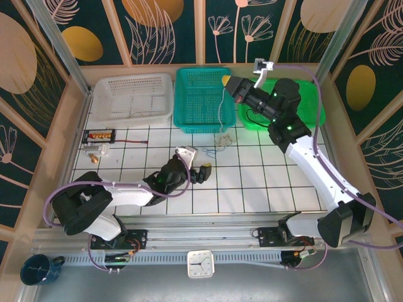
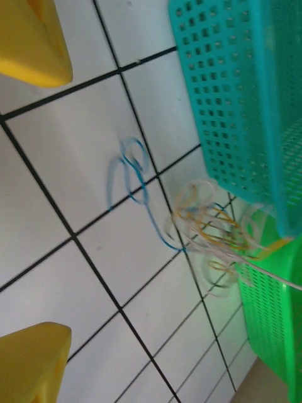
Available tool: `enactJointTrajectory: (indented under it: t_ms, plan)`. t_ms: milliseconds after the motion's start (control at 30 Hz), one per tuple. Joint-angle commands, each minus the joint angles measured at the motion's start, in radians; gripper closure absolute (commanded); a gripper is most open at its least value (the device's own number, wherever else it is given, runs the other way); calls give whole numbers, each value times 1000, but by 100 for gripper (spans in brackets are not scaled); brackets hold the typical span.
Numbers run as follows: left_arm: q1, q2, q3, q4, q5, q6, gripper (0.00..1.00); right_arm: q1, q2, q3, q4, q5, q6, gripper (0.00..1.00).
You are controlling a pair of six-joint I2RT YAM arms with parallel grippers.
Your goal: Untangle the cables
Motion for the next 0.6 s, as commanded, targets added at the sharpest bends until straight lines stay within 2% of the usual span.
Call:
enactJointTrajectory:
  t_ms: [0,367,467,567]
  plan:
    - [10,-3,68,-19,13,39,2,26,-40,-19,59,-17,11,100]
    - [47,66,168,-7,-40,73,2,149,-61,-11,42,14,-11,100]
    - [60,86,174,9,-36,76,8,179,-60,-6,44,25,-12,100]
    - [67,119,174,29,-24,73,19,203,-48,13,46,23,-12,100]
